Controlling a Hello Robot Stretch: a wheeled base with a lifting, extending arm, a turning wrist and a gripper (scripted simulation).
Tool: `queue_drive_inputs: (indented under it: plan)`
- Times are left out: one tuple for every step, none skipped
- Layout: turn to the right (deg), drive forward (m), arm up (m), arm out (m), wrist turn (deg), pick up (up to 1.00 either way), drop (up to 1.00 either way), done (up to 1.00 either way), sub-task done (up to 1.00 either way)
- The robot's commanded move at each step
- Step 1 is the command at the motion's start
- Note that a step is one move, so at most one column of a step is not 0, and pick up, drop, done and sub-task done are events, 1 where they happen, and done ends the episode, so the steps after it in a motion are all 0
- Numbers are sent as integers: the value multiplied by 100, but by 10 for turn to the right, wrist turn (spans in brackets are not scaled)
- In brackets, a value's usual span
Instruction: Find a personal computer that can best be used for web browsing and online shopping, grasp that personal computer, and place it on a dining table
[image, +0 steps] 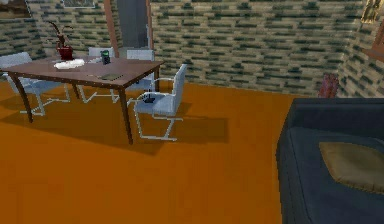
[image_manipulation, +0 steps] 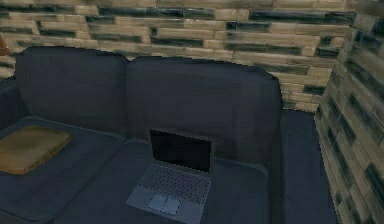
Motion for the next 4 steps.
queue_drive_inputs:
  plan:
    - [0, 0, 12, 0, 0, 0, 0, 0, 0]
    - [0, 0, 0, 22, 0, 0, 0, 0, 0]
    - [0, 0, 0, 0, 450, 0, 0, 0, 0]
    - [0, 0, 0, 0, 450, 0, 0, 0, 0]
